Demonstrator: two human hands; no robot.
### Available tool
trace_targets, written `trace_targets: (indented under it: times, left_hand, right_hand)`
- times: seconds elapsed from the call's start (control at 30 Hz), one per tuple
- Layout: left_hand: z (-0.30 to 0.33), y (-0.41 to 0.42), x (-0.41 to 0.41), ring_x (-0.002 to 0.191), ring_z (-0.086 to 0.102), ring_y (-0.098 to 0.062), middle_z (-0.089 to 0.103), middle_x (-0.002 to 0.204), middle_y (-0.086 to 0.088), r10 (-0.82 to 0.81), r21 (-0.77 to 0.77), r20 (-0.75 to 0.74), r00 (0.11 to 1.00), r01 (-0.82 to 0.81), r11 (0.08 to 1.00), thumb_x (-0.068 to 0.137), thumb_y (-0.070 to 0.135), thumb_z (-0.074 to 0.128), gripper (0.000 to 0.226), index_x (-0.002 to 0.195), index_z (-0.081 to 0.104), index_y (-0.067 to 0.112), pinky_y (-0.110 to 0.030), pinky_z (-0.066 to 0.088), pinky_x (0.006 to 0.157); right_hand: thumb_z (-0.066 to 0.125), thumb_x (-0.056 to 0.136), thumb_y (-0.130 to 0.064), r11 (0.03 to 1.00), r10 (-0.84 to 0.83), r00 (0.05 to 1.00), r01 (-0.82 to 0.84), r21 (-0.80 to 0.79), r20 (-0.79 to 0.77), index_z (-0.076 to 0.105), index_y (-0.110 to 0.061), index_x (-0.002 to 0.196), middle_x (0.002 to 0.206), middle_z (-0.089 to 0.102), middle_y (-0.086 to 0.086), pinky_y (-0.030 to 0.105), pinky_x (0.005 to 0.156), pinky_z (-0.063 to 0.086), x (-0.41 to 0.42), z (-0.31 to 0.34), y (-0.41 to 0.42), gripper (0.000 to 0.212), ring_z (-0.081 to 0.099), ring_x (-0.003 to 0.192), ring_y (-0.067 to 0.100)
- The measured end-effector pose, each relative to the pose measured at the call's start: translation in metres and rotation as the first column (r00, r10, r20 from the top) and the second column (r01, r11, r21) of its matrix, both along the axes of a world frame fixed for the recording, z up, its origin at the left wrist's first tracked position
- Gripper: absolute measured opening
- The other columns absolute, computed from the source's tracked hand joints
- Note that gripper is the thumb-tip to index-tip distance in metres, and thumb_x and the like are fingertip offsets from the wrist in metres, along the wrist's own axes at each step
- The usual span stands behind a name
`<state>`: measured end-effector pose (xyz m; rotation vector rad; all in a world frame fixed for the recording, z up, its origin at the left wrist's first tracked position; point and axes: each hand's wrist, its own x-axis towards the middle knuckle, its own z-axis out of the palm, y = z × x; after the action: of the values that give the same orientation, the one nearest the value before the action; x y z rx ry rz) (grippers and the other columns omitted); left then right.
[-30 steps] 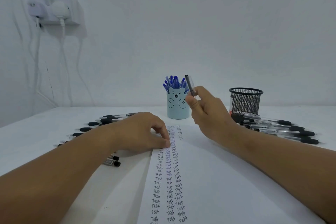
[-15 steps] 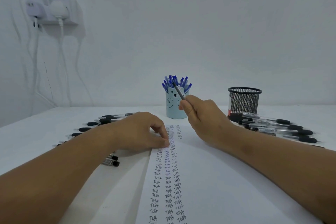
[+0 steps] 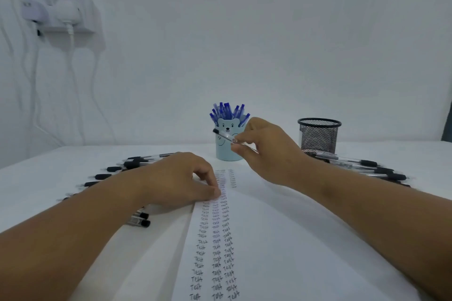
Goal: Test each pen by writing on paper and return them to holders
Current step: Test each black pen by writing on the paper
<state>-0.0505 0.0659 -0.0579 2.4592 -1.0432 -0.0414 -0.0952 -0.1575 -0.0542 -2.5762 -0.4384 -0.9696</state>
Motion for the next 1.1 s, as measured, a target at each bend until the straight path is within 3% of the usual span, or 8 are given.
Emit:
trace_targets:
  times: [0.17,0.33,0.47,0.57,0.7,0.87,1.0,1.1]
  left_hand:
    - [-0.001,0.000,-0.003,0.104,0.060,0.005,0.068,0.104,0.027,0.021,-0.003,0.020,1.000,-0.021,1.000,0.082,0.053,0.075,0.010,0.087,0.074,0.044,-0.032,0.048,0.101]
    - [-0.004,-0.003,-0.004,0.097,0.060,0.008,0.068,0.100,0.027,0.040,-0.030,0.066,0.997,-0.038,0.999,0.083,0.051,0.074,0.008,0.086,0.073,0.043,-0.028,0.049,0.098]
    - [-0.005,-0.003,-0.003,0.097,0.062,0.005,0.068,0.099,0.030,0.031,-0.028,0.070,0.997,-0.029,0.999,0.082,0.050,0.075,0.008,0.087,0.073,0.045,-0.032,0.050,0.098]
    - [-0.005,-0.003,-0.003,0.097,0.065,-0.001,0.069,0.100,0.029,0.028,-0.038,0.058,0.998,-0.026,0.999,0.080,0.052,0.076,0.012,0.090,0.073,0.044,-0.036,0.051,0.098]
    - [-0.004,-0.003,-0.005,0.096,0.064,0.001,0.069,0.100,0.029,0.012,-0.040,0.061,0.998,-0.009,0.999,0.081,0.050,0.075,0.010,0.090,0.073,0.044,-0.035,0.051,0.098]
    - [-0.003,-0.004,-0.005,0.097,0.064,0.003,0.070,0.099,0.028,0.012,-0.036,0.066,0.998,-0.010,0.999,0.082,0.050,0.075,0.009,0.089,0.072,0.046,-0.035,0.050,0.100]
    - [-0.003,-0.005,-0.006,0.096,0.065,-0.003,0.070,0.100,0.026,0.029,-0.028,0.054,0.998,-0.028,0.999,0.080,0.053,0.074,0.014,0.091,0.072,0.044,-0.037,0.051,0.098]
    - [-0.003,-0.005,-0.005,0.094,0.067,-0.010,0.071,0.098,0.023,0.032,-0.027,0.052,0.998,-0.031,0.999,0.075,0.058,0.073,0.022,0.091,0.073,0.043,-0.040,0.052,0.096]
  right_hand:
    - [0.066,0.096,-0.028,0.962,-0.233,0.937,0.183,-0.200,-0.261,0.061,-0.034,0.125,0.102,0.063,-0.005,0.036,0.083,0.050,-0.013,0.025,-0.018,0.030,0.057,0.093,0.018]
    - [0.067,0.090,-0.019,0.867,-0.451,0.843,0.335,-0.369,-0.293,0.069,-0.022,0.090,0.094,0.069,-0.002,0.037,0.080,0.057,-0.024,0.049,-0.043,0.003,0.065,0.089,0.024]
    - [0.067,0.079,-0.008,0.799,-0.577,0.735,0.417,-0.433,-0.357,0.071,-0.001,0.097,0.103,0.074,0.015,0.035,0.076,0.057,-0.025,0.058,-0.070,0.020,0.072,0.093,0.032]
    - [0.069,0.071,-0.008,0.752,-0.641,0.666,0.443,-0.488,-0.382,0.075,-0.005,0.089,0.096,0.076,0.011,0.037,0.079,0.059,-0.027,0.061,-0.084,0.019,0.074,0.089,0.024]
    - [0.077,0.073,-0.008,0.696,-0.701,0.569,0.414,-0.586,-0.430,0.067,-0.019,0.070,0.059,0.071,0.000,0.034,0.071,0.060,-0.037,0.068,-0.083,0.016,0.064,0.054,0.014]
    - [0.073,0.080,-0.004,0.585,-0.793,0.498,0.464,-0.665,-0.350,0.050,-0.011,0.056,0.055,0.060,0.001,0.019,0.047,0.036,-0.046,0.064,-0.077,0.033,0.043,0.046,0.012]
    - [0.060,0.072,0.008,0.606,-0.768,0.558,0.478,-0.636,-0.314,0.036,-0.013,0.053,0.037,0.038,-0.002,0.019,0.050,0.025,-0.043,0.062,-0.073,0.037,0.032,0.046,0.018]
    - [0.052,0.072,0.008,0.646,-0.705,0.667,0.463,-0.606,-0.241,0.036,-0.012,0.061,0.058,0.036,0.003,0.021,0.050,0.028,-0.045,0.063,-0.055,0.027,0.034,0.050,0.021]
